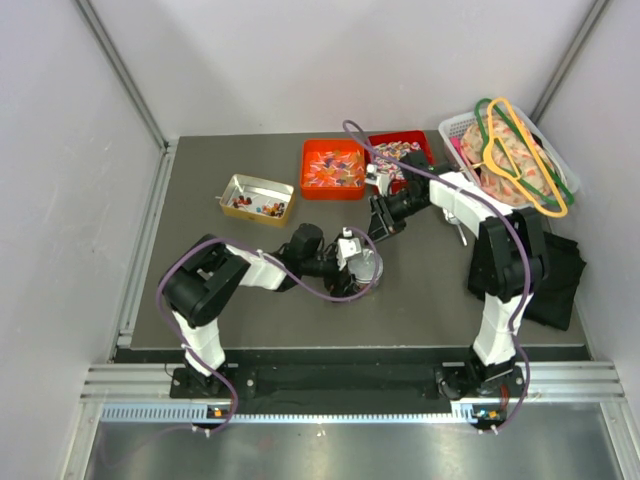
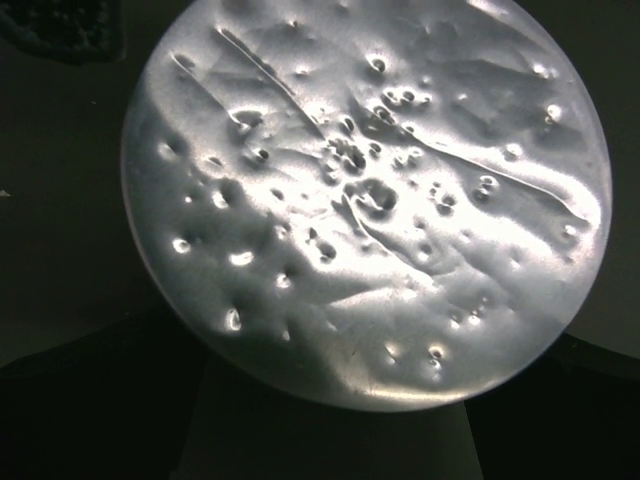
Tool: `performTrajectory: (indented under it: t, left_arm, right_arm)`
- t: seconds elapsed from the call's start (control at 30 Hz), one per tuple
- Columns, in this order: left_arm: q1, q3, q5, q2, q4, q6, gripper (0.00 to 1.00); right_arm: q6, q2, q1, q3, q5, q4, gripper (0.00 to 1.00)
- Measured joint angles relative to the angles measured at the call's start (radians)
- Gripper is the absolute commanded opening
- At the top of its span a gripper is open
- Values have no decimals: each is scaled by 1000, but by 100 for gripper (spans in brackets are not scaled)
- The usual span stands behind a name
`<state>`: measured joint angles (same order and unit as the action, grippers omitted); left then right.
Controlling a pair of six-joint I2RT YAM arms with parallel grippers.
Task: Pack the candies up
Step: Screw the bottle lid onto the packing bottle.
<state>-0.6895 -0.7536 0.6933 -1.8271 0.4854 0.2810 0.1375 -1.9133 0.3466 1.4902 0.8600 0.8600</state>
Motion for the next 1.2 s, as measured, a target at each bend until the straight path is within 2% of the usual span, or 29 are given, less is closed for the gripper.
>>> performTrajectory:
  t: [0.23, 0.37, 0.8, 0.97, 1.2]
  left_arm:
    - [-1, -13, -13, -10, 1, -21, 99]
    - [-5, -17, -24, -11, 1, -28, 99]
    - [-17, -17, -66, -11, 14, -71, 99]
    - [-21, -17, -84, -11, 18, -84, 99]
    - [-27, -17, -108, -11, 23, -99, 99]
  right_arm:
    - [1, 0, 0, -31, -12, -8, 23]
    - [0, 4, 0, -41, -7, -19, 18]
    - [11, 102, -1, -135, -63, -84, 15]
    - [7, 130, -2, -155, -98, -91, 8]
    - [-31, 146, -4, -181, -105, -130, 8]
